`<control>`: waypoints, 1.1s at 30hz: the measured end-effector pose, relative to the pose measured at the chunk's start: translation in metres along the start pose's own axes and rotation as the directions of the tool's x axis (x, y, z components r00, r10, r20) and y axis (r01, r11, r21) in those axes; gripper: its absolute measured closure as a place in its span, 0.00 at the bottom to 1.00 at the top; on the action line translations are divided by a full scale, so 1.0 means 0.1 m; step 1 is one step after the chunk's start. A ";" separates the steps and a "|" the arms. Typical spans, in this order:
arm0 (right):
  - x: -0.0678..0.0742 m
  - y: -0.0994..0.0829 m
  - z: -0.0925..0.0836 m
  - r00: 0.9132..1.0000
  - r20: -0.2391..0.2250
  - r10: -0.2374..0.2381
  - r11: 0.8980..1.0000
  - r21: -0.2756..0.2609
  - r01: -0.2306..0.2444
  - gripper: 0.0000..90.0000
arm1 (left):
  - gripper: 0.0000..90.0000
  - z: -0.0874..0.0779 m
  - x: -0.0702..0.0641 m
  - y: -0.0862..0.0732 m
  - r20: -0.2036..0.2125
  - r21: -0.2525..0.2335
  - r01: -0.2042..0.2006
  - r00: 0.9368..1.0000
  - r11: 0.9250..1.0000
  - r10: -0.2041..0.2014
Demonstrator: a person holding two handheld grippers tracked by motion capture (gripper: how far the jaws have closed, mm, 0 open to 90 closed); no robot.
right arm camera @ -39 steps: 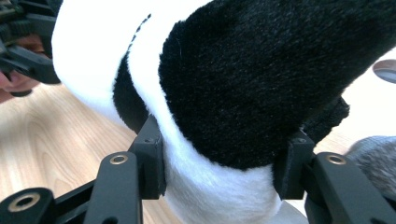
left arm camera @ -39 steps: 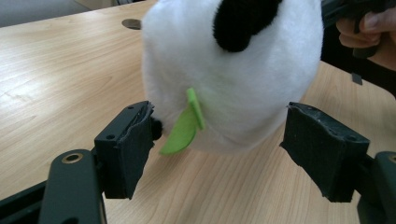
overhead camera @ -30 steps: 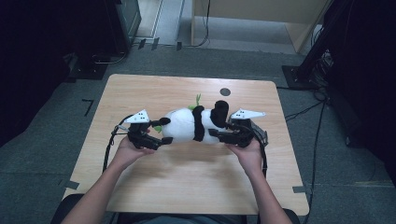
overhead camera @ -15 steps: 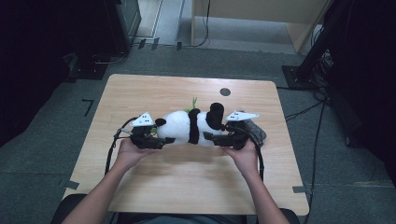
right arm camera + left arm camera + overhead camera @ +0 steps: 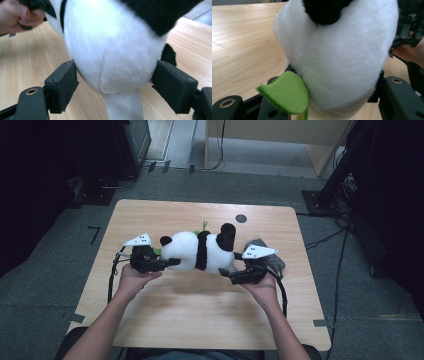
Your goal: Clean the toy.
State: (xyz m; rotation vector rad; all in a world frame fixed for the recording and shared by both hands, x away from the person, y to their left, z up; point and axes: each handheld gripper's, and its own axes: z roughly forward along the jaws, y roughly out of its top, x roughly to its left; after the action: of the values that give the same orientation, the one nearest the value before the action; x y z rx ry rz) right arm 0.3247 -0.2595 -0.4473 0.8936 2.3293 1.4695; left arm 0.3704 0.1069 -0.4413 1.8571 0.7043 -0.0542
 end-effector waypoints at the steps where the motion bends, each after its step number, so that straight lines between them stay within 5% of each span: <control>1: 0.00 -0.02 0.01 1.000 -0.012 -0.004 1.000 -0.008 0.004 0.21 | 0.52 0.00 -0.01 0.01 0.001 0.001 -0.001 1.000 1.000 0.001; 7: 0.00 -0.09 0.06 0.997 -0.033 -0.071 0.997 0.010 0.072 0.20 | 0.51 0.01 0.01 0.03 0.022 0.022 0.014 1.000 1.000 -0.015; 12: 0.07 -0.09 0.07 0.992 0.024 -0.120 0.993 0.021 0.120 0.19 | 0.50 0.09 0.01 0.02 0.047 0.008 0.050 0.998 0.999 -0.051; 17: 0.02 -0.07 0.05 0.997 0.061 -0.043 0.999 0.010 0.042 0.28 | 0.47 0.20 0.04 -0.01 0.071 0.026 0.144 0.987 0.989 -0.145; 20: 0.02 -0.08 0.05 0.996 0.080 -0.028 0.998 0.055 0.024 0.39 | 0.45 0.27 0.05 -0.04 0.054 0.051 0.155 0.986 0.987 -0.158; 22: 0.00 -0.07 0.05 0.996 0.085 0.021 0.996 0.090 -0.029 0.45 | 0.40 0.30 0.05 -0.05 0.040 0.058 0.155 0.987 0.986 -0.158; 28: -0.01 -0.01 -0.01 0.993 0.080 0.089 0.991 0.095 -0.096 0.51 | 0.20 0.29 0.08 -0.09 0.022 0.033 0.086 0.996 0.996 -0.087; 33: -0.02 0.04 -0.02 0.979 0.046 0.200 0.972 0.115 -0.204 0.52 | 0.19 0.20 0.08 -0.09 -0.005 0.031 0.046 0.999 0.998 -0.046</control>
State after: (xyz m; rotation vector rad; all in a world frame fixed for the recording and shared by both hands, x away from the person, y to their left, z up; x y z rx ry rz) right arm 0.3270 -0.2615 -0.4426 1.2101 2.3811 1.3864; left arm 0.3788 0.0950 -0.4599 1.8713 0.7535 -0.0913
